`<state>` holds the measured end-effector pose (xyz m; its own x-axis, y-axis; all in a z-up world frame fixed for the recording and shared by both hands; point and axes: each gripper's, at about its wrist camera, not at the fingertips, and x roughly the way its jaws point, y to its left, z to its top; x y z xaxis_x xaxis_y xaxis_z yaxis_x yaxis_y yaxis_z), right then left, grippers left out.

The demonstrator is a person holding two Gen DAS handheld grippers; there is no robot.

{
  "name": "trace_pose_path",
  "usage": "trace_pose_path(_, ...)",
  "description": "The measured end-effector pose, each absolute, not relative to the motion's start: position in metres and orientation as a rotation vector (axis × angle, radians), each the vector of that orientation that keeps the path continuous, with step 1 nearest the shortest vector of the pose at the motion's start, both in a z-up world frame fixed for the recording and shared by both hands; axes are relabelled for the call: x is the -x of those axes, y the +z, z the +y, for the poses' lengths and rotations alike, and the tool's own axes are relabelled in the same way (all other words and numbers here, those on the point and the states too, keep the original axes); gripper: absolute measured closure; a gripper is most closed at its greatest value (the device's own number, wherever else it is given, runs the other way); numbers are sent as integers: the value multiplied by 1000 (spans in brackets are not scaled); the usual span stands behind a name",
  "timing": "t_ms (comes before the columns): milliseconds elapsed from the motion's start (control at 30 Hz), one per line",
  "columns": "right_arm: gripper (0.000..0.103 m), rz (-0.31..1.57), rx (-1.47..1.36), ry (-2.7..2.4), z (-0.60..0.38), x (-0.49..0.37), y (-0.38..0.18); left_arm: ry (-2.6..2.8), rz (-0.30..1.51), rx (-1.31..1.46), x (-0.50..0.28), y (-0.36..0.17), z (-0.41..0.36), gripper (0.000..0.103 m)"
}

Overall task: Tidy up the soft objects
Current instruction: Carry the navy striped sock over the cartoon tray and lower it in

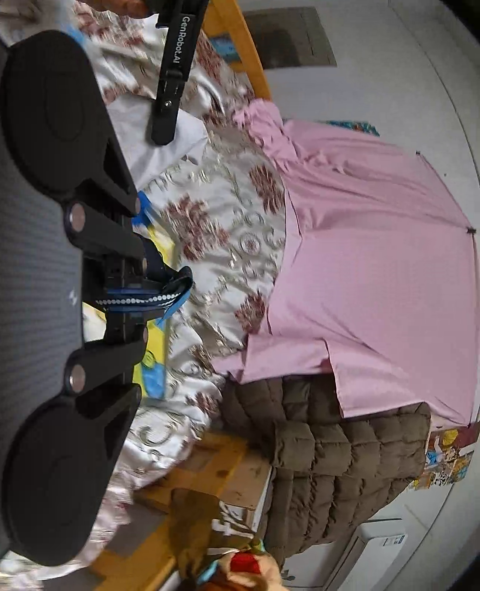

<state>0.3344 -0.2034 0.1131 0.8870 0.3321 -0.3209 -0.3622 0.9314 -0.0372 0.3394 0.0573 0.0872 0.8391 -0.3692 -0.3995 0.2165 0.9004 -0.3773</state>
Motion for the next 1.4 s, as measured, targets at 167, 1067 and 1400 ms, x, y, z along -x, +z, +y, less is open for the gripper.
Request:
trace_pose_path(167, 96, 336, 91, 315, -207, -411, 96, -314, 462, 318, -420, 77, 35, 92)
trace_pose_path(1067, 92, 522, 60, 223, -225, -535, -4, -290, 621, 253, -580, -29, -22, 89)
trace_pose_path(1400, 85, 531, 54, 206, -228, -528, -2, -276, 614, 234, -571, -24, -27, 83)
